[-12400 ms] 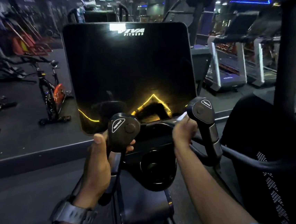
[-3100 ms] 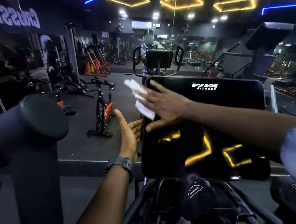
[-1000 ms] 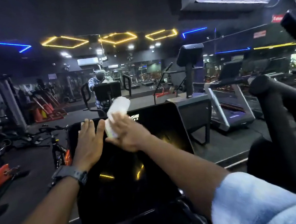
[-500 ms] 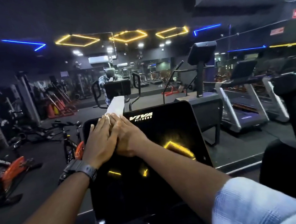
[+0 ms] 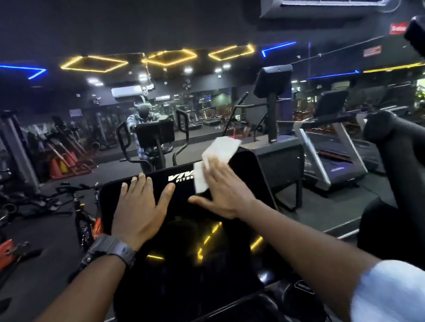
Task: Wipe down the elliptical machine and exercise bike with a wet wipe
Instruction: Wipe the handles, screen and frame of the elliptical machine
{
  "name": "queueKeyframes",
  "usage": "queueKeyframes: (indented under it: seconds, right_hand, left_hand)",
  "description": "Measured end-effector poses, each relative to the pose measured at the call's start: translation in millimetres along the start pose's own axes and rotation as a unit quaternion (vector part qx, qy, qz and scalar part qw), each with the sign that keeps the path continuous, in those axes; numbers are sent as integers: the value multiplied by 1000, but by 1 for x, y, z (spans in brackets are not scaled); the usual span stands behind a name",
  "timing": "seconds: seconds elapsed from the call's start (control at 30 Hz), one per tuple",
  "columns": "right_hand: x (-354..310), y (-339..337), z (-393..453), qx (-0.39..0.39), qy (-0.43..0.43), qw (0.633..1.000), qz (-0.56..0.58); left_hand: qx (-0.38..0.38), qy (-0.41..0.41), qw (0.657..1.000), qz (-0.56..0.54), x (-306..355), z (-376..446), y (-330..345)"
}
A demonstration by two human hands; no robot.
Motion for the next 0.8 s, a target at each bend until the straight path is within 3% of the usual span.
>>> queueKeyframes:
  seconds: [0.07, 0.17, 0.23, 0.37, 0.5, 0.6, 0.7, 0.8]
  right_hand:
    - [6, -2, 0, -3, -16, 1000, -8]
    - [57, -9, -3, 20, 100, 994, 30]
    - [74, -9, -4, 11, 124, 991, 50]
    - [74, -1, -25, 4, 114, 988, 99]
    - [71, 32, -113, 4, 72, 988, 137]
    - [71, 56, -165, -9, 21, 995, 97]
    - [82, 46, -132, -2, 36, 998, 50]
    - [99, 22, -58, 10, 76, 991, 110]
  left_hand:
    - [-13, 27, 999, 25, 26, 5, 8]
    - [-24, 25, 999, 10, 59, 12, 20]
    - [-22, 9, 1000, -3, 77, 15, 28]
    - [-15, -33, 999, -26, 97, 14, 41]
    - [7, -45, 999, -17, 97, 5, 46]
    - [26, -38, 999, -9, 98, 0, 46]
    - [26, -29, 999, -4, 105, -3, 47]
    - [13, -2, 1000, 13, 117, -8, 52]
Point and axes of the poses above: each hand's wrist, its own z-axis towards the middle knuckle, its own y-axis out of the palm, x = y × z, the point moved 5 cm from there along z, towards the middle knuckle
